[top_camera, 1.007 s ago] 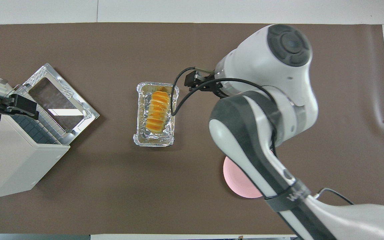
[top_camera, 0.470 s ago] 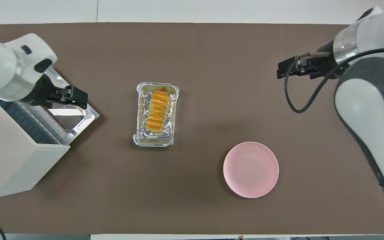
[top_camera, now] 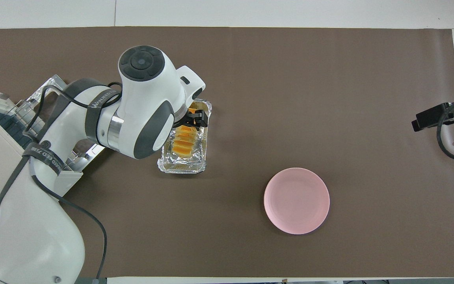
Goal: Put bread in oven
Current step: 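Grasp the foil tray rim with the left gripper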
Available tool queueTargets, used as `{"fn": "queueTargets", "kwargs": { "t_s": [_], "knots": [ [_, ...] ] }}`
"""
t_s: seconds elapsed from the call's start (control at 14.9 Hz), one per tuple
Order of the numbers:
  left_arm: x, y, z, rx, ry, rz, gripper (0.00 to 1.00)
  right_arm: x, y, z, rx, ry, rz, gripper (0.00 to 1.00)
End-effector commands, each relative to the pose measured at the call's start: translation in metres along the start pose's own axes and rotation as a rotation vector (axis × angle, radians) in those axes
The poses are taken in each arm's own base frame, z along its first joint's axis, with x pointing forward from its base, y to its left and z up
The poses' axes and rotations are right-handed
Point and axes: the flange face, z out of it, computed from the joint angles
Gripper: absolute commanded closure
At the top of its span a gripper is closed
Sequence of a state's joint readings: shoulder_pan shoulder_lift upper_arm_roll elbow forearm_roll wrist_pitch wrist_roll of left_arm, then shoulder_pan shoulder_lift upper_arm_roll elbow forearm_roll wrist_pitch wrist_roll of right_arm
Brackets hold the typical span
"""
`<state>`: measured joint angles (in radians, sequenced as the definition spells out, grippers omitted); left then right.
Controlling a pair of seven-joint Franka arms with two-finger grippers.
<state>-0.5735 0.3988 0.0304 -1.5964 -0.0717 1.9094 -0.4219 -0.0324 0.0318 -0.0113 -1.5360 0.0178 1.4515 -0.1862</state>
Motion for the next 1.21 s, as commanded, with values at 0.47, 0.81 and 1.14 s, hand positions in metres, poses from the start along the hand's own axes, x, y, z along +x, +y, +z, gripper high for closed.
{"fn": "queueTargets", "kwargs": {
  "t_s": [0.47, 0.81, 1.14],
  "knots": [
    [-0.003, 0.034, 0.073, 0.011, 0.045, -0.044, 0.0, -0.023, 0.003, 0.0, -0.05, 0.013, 0.04, 0.0],
    [-0.009, 0.038, 0.074, 0.026, 0.019, -0.11, 1.0, -0.026, 0.0, -0.001, -0.049, 0.014, 0.055, 0.0],
    [-0.002, 0.028, 0.061, 0.034, -0.002, -0.119, 1.0, -0.027, 0.0, 0.001, -0.048, 0.009, 0.06, 0.0]
  ]
}}
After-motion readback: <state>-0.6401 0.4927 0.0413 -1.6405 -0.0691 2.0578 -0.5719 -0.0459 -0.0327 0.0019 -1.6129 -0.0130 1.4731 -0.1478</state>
